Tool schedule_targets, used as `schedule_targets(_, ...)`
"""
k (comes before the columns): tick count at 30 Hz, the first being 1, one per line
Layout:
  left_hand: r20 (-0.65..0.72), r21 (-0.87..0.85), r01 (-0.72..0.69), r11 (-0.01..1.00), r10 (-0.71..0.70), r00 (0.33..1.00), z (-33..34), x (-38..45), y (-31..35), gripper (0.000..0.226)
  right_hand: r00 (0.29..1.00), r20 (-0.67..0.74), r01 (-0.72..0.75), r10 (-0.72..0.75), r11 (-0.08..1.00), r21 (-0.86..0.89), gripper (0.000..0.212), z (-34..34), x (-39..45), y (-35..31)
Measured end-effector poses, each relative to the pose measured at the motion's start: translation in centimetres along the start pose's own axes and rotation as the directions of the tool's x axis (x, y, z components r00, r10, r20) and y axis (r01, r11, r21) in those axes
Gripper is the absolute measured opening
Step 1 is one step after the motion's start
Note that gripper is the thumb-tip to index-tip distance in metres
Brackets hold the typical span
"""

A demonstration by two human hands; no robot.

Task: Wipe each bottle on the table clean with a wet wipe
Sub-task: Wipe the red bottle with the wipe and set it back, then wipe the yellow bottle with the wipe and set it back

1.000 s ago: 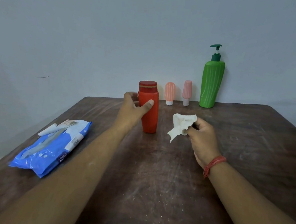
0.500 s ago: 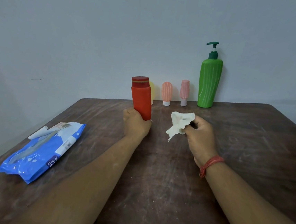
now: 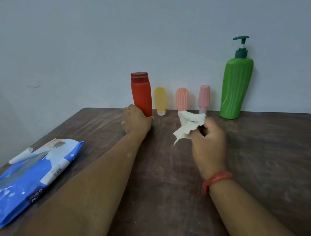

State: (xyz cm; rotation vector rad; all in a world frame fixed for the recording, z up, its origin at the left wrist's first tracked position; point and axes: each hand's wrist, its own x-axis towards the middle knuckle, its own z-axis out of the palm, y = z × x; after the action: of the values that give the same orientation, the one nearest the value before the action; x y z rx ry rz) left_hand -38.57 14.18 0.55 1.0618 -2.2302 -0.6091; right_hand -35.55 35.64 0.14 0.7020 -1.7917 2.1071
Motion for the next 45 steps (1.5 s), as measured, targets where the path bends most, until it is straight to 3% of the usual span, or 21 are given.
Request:
schedule_targets(22,0.010,-0.016,0.063,0.998,-0.062,0.998,2.3,5.6,0.1,0.072,0.999,0.006,-0.039,0.039,0.992,0.124,0.034,-0.4,0.3,1.4)
schedule_targets(28,-0.002,-0.062,0.184,0.981,-0.184,0.983,2.5,5.1,-0.1,0.087,0.997,0.025,-0.073,0.070,0.990,0.119,0.020,-0.4,0.4,1.7)
schedule_targets(30,-0.039,-0.098,0.189,0.977,-0.194,0.980,2.4,4.2,0.2,0.082,0.996,0.023,-0.084,0.082,0.989,0.120,0.016,-0.3,0.3,1.7)
schedule_targets(32,-0.086,-0.151,0.070,0.986,-0.083,0.993,2.4,3.3,0.7,0.065,0.996,0.023,-0.089,0.087,0.989,0.121,0.017,-0.3,0.2,1.5)
schedule_targets(34,-0.104,-0.166,-0.166,0.972,0.150,0.983,2.2,2.5,1.4,0.047,0.997,0.024,-0.082,0.079,0.989,0.121,0.015,-0.2,0.2,1.4)
schedule_targets(36,-0.077,-0.135,-0.338,0.932,0.330,0.941,1.8,2.4,2.3,0.049,0.997,0.026,-0.081,0.079,0.990,0.120,0.021,-0.2,0.1,1.3)
schedule_targets(40,0.075,-0.170,-0.425,0.889,0.441,0.894,0.7,3.6,4.0,0.067,0.995,0.016,-0.099,0.097,0.987,0.126,0.021,-0.3,0.2,1.3)
schedule_targets(42,0.151,-0.183,-0.406,0.895,0.434,0.888,0.3,4.2,4.5,0.066,0.995,0.008,-0.101,0.101,0.987,0.127,0.024,-0.4,0.3,1.2)
schedule_targets(45,0.160,-0.129,-0.415,0.901,0.432,0.888,0.1,4.7,4.9,0.056,0.994,-0.012,-0.104,0.106,0.987,0.119,0.028,-0.4,0.4,1.3)
